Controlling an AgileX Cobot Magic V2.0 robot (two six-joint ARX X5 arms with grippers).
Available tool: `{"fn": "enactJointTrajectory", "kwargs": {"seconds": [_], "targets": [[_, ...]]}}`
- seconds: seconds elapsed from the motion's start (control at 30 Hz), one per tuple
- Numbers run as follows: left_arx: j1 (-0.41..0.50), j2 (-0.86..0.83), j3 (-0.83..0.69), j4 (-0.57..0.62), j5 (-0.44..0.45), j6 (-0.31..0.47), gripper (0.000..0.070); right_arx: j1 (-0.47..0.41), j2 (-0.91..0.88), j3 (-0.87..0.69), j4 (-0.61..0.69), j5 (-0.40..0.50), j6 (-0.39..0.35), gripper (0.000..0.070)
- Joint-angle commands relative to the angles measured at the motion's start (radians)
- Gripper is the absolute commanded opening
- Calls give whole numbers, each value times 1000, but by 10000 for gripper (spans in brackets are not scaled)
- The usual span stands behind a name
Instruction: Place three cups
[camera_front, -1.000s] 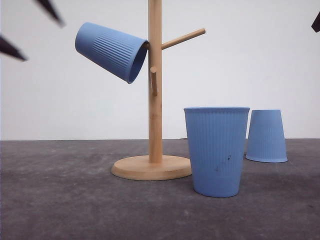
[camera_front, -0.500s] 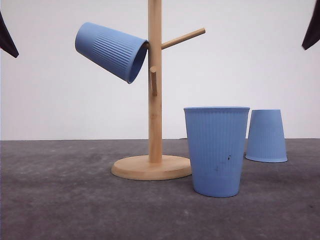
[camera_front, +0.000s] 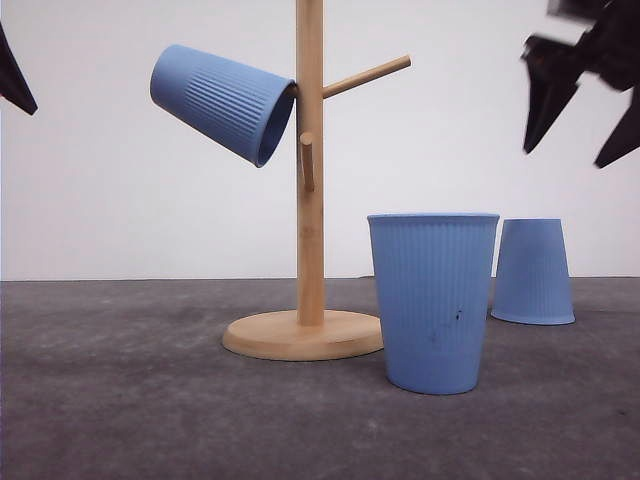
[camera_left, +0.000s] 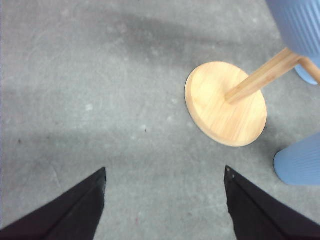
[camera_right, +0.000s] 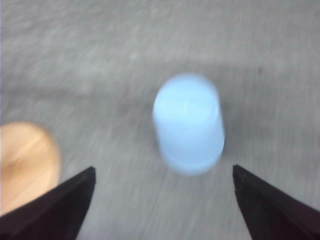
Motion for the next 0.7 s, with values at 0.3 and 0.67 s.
{"fn": "enactJointTrajectory", "kwargs": {"seconds": [0.3,0.67], "targets": [[-1,3,8,3,-4,19,434,2,294,143,116,1,-52,647],[-1,3,8,5,3,19,434,2,439,143,189,5,-52,569]]}}
